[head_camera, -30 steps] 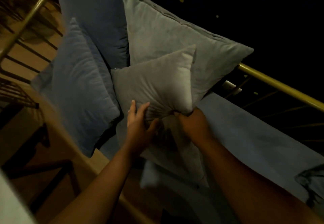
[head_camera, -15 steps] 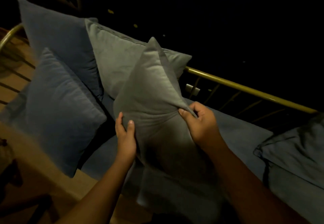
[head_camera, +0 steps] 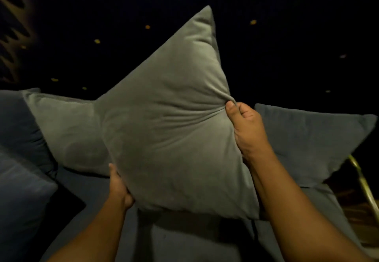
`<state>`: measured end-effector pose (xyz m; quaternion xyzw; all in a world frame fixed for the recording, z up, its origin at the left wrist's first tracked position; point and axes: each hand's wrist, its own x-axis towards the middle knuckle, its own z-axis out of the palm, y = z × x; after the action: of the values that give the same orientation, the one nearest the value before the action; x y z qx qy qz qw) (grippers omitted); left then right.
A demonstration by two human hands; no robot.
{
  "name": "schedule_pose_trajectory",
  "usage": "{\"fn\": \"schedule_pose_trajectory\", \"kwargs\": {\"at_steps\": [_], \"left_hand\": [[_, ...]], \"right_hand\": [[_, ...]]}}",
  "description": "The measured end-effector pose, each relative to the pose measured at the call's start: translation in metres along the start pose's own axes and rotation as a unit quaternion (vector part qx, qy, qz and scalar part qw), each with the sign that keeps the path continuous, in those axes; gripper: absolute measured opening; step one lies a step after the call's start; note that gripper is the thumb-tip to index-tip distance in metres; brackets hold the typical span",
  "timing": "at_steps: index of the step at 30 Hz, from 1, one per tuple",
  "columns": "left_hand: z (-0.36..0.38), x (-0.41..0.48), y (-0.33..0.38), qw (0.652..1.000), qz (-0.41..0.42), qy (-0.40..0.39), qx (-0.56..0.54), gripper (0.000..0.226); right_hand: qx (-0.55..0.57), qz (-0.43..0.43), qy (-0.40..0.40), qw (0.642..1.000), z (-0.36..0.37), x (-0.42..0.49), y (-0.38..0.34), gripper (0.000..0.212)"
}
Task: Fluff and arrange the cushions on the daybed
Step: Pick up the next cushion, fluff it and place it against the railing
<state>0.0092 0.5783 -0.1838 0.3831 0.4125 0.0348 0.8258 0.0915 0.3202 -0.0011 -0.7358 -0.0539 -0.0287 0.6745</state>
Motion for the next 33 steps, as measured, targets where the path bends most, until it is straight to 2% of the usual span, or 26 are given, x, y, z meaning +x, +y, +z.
{"fn": "schedule_pose_trajectory", "kwargs": {"at_steps": [4, 6, 8, 11, 12, 14, 18, 21, 23, 24, 26, 27, 29, 30, 33], "left_hand": [[0.056, -0.02, -0.005, 0.995, 0.029, -0.064, 0.076, 0.076], [0.086, -0.033, -0.017, 0.989, 0.026, -0.09, 0.113, 0.077], [0.105, -0.041, -0.027, 0.986, 0.033, -0.088, 0.141, 0.075], [0.141, -0.051, -0.054, 0.974, 0.038, -0.117, 0.191, 0.074], [0.153, -0.053, -0.065, 0.969, 0.037, -0.12, 0.211, 0.077], [0.178, -0.063, -0.088, 0.956, 0.036, -0.122, 0.265, 0.08], [0.211, -0.08, -0.142, 0.916, 0.054, -0.14, 0.372, 0.082], [0.224, -0.099, -0.183, 0.872, 0.078, -0.182, 0.448, 0.066], [0.223, -0.104, -0.209, 0.834, 0.081, -0.199, 0.509, 0.071], [0.219, -0.104, -0.217, 0.817, 0.074, -0.204, 0.535, 0.085], [0.214, -0.102, -0.243, 0.77, 0.053, -0.223, 0.596, 0.111], [0.214, -0.106, -0.254, 0.743, 0.041, -0.232, 0.627, 0.114], [0.217, -0.116, -0.269, 0.703, 0.039, -0.228, 0.672, 0.109], [0.219, -0.119, -0.272, 0.695, 0.049, -0.216, 0.684, 0.107], [0.225, -0.113, -0.271, 0.674, 0.115, -0.221, 0.695, 0.105]], "right_hand": [[-0.103, -0.056, 0.094, 0.989, -0.066, -0.007, 0.002, 0.029], [-0.149, -0.026, 0.133, 0.98, -0.101, -0.014, 0.008, 0.023], [-0.171, 0.021, 0.154, 0.973, -0.128, -0.019, 0.02, 0.041], [-0.229, 0.075, 0.185, 0.953, -0.173, -0.036, 0.039, 0.094], [-0.249, 0.104, 0.199, 0.942, -0.19, -0.043, 0.046, 0.104], [-0.264, 0.168, 0.234, 0.921, -0.221, -0.061, 0.062, 0.111], [-0.217, 0.248, 0.319, 0.889, -0.278, -0.112, 0.096, 0.109], [-0.197, 0.301, 0.365, 0.859, -0.31, -0.151, 0.124, 0.108], [-0.204, 0.336, 0.365, 0.844, -0.32, -0.169, 0.144, 0.111], [-0.209, 0.348, 0.352, 0.844, -0.318, -0.171, 0.153, 0.113], [-0.207, 0.379, 0.301, 0.85, -0.316, -0.176, 0.173, 0.118], [-0.214, 0.397, 0.254, 0.856, -0.311, -0.176, 0.183, 0.118], [-0.255, 0.435, 0.166, 0.847, -0.298, -0.178, 0.199, 0.113], [-0.273, 0.441, 0.152, 0.841, -0.292, -0.18, 0.205, 0.111], [-0.291, 0.427, 0.179, 0.837, -0.284, -0.18, 0.21, 0.109]]}}
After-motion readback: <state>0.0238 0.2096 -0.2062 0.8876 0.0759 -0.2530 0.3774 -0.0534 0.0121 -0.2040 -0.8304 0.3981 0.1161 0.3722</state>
